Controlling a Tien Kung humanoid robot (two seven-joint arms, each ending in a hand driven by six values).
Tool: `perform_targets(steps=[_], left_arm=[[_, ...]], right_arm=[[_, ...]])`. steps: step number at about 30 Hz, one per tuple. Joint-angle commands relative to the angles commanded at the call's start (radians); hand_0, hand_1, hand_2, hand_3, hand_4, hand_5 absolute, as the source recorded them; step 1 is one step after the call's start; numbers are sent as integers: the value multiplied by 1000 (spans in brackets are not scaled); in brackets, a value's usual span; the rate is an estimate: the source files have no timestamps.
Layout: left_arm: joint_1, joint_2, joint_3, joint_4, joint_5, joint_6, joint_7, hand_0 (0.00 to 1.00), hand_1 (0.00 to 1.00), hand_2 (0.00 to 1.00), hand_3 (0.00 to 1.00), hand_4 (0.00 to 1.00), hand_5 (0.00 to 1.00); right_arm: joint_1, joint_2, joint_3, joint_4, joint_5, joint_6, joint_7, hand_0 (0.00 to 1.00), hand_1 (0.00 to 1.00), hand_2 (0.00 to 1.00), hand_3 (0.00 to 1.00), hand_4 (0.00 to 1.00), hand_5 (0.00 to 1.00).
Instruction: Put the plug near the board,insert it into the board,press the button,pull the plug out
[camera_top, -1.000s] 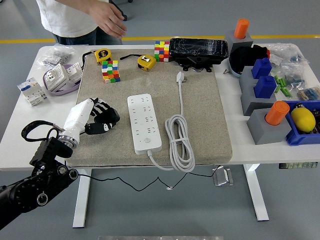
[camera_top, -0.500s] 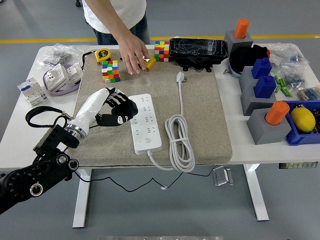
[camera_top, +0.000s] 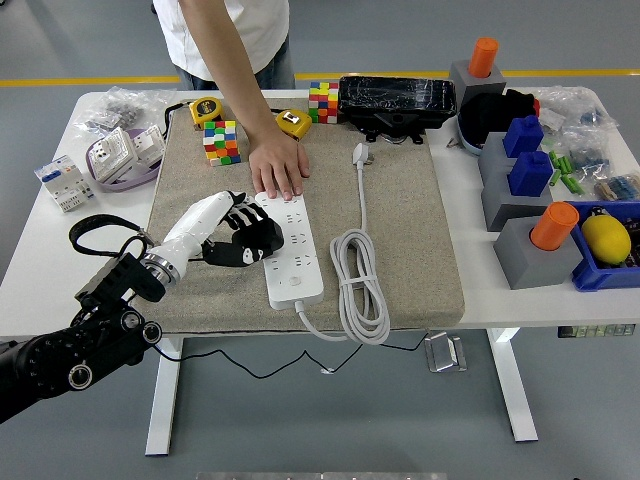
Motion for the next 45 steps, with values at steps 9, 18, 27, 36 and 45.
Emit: perform_targets(steps=[9, 18, 27, 36, 45], left_arm=[[-5, -8, 11, 35, -1, 20, -17, 465, 437, 477, 534, 743, 2], [-12, -10, 16, 56, 7, 21, -18, 471, 441, 480, 535, 743, 2], [-9, -4, 21, 64, 9, 0, -22, 476, 443, 481, 534, 745, 2], [-12, -4, 20, 66, 16, -2, -22, 476, 443, 481, 534, 747, 2], [-12, -5, 23, 76, 19, -3, -16, 477, 444, 483, 534, 747, 2]], right_arm=[[0, 2, -2, 2, -1, 1, 1, 614, 645, 661, 557, 951, 507], [1, 2, 4, 3, -2, 1, 1, 613, 646, 661, 557, 951, 503], [-2, 1, 4, 4, -3, 1, 1, 613, 646, 660, 557, 951, 502], [1, 2, 7, 6, -3, 0, 2, 614, 646, 660, 556, 950, 500], [-1, 1, 6, 9, -5, 0, 2, 613, 645, 659, 557, 950, 498]])
